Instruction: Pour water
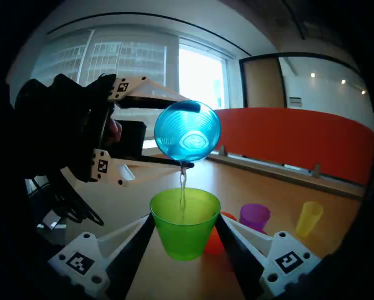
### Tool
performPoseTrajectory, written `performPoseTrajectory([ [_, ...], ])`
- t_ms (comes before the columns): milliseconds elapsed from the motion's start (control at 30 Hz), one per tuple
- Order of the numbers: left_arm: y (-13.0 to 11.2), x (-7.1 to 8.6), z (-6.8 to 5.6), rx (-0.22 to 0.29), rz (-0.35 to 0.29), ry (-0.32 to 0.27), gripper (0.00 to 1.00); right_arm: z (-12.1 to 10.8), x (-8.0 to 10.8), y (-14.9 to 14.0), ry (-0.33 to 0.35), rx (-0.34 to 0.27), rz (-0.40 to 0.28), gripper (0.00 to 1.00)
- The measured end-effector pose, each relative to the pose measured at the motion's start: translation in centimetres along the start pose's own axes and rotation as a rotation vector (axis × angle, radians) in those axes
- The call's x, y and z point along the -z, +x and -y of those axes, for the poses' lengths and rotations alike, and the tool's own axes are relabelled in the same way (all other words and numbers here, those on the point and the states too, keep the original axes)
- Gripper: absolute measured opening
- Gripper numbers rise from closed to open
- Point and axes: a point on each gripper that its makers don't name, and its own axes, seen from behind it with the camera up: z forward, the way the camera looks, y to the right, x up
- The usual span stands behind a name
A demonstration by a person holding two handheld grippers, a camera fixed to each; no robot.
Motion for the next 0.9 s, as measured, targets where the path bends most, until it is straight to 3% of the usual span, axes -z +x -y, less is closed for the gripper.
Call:
performPoseTrajectory([
  [900,-0.04,-0.34,0.2,-0.073,0.002,0.005,0.85,0.03,-0.22,-0.24,0.001,-0.003,0.0,0.9],
])
